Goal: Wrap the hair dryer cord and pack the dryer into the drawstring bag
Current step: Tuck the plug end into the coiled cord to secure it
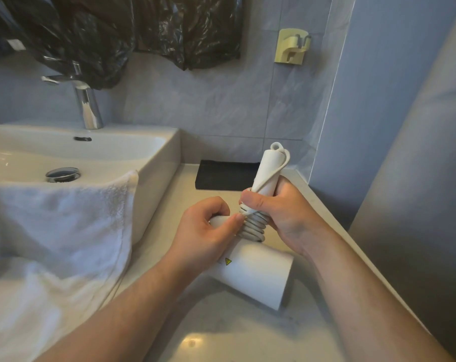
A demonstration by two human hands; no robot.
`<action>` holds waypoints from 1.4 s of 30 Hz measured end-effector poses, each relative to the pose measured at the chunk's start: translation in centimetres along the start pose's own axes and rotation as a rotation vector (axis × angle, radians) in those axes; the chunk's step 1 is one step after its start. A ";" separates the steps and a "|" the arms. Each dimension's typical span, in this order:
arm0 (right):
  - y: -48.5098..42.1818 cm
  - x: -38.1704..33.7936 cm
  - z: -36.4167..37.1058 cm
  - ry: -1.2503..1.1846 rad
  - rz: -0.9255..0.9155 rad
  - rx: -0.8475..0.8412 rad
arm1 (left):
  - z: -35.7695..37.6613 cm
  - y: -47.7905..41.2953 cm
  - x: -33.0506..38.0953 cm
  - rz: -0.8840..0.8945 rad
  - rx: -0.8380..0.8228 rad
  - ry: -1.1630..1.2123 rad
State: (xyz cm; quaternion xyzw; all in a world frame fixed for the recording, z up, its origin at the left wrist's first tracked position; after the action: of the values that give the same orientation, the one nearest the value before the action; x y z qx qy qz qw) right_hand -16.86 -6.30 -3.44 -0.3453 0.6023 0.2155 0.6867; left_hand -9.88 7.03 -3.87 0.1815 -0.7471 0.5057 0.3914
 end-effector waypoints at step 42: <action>0.9 0.7 3.3 -0.407 0.120 -0.455 | 0.5 0.2 -2.5 -0.224 -0.065 0.208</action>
State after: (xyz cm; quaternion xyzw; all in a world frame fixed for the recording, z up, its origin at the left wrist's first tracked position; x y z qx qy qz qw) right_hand -15.15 -3.34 -4.17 -0.4037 0.4081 0.4497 0.6843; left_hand -8.63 6.37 -6.03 0.1976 -0.6934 0.4506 0.5264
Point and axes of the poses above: each hand's wrist, its own y-axis away from the middle knuckle, its own z-axis out of the palm, x = y × z, the point moved 10 cm from there along -y, towards the middle knuckle, and after that the axes turned 9 degrees about x, right-handed, at the moved point
